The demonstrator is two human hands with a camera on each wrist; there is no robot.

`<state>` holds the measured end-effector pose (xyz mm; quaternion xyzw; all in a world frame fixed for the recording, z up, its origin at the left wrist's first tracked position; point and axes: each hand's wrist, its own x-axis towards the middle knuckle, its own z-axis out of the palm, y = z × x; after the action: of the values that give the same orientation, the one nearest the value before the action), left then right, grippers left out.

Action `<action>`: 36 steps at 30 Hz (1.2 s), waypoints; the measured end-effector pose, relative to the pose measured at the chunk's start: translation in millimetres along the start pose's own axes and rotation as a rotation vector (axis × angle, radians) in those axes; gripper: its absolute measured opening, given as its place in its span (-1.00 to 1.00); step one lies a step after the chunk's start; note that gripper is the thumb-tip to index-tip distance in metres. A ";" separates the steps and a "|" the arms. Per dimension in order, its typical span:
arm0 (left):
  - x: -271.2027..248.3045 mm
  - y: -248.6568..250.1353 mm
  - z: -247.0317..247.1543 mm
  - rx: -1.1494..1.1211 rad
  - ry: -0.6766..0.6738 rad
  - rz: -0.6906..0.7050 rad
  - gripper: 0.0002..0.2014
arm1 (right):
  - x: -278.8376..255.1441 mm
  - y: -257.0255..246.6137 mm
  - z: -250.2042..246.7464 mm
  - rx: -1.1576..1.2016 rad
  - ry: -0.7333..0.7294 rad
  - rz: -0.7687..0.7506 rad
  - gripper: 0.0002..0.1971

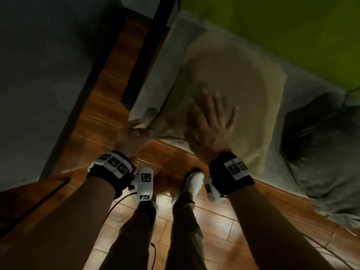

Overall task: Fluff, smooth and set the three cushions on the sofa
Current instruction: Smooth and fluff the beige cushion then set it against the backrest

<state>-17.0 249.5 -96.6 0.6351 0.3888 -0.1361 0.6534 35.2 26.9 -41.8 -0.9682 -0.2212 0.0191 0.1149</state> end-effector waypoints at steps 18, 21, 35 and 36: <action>-23.6 20.0 12.3 0.505 0.064 0.531 -0.46 | -34.4 63.7 -3.1 0.097 0.176 0.311 0.06; -37.3 26.5 76.1 0.918 -0.079 0.893 -0.30 | -36.8 90.5 6.2 0.070 0.008 0.395 0.31; 18.1 -25.5 107.7 1.591 -0.212 0.638 0.20 | -88.2 158.3 68.9 -0.045 -0.252 0.275 0.28; 14.3 -24.0 109.2 1.584 -0.223 0.628 0.22 | -95.7 162.1 67.5 -0.042 -0.270 0.285 0.32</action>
<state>12.9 148.1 -135.7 0.9651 -0.0811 -0.2418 0.0589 11.7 -142.0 -146.2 -0.9806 -0.0955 0.1602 0.0600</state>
